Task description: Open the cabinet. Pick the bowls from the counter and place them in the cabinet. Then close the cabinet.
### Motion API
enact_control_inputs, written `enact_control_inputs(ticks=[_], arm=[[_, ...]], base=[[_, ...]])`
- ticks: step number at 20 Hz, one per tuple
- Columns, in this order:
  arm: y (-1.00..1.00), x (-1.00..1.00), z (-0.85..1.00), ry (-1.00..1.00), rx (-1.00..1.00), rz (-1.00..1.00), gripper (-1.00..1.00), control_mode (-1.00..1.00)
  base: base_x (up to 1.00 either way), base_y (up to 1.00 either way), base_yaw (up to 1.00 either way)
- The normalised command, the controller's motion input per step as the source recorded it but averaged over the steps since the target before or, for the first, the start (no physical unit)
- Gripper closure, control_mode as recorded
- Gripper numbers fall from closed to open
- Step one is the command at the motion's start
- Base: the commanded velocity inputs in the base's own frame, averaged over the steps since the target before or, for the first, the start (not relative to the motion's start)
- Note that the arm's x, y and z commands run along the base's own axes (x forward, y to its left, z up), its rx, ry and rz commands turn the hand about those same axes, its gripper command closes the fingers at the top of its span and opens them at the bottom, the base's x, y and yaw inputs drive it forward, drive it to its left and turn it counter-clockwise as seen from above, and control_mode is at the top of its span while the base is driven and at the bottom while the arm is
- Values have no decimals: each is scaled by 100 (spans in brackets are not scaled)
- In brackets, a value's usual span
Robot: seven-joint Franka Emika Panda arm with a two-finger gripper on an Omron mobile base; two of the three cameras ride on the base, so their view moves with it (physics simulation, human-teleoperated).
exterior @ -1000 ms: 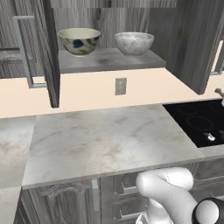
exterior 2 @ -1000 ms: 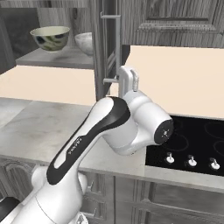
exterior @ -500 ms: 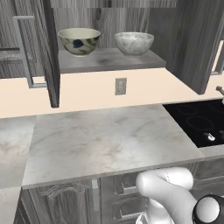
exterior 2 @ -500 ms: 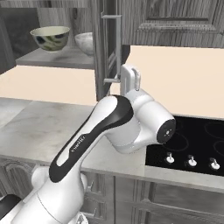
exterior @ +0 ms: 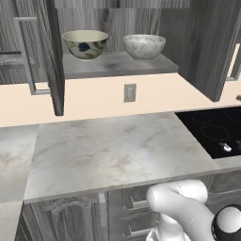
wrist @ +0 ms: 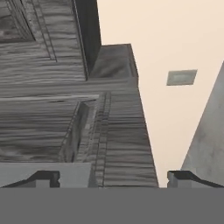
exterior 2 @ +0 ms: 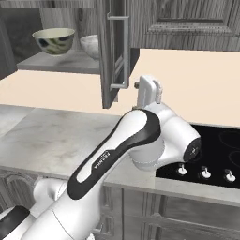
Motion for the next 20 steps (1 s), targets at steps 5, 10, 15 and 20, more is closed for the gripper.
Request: enact_control_inputs(ticks=[5,10,15,20], arm=[[-46,7,-18,-6,3,8,-100,-100],[0,37,-16,-5,0,3,-100,-100],[0,61,-10,-4,0,1,-100,-100],[1,51,-4,-2,0,3,-100,-100]], base=[[0,0,0],[0,0,0],[0,0,0],[0,0,0]])
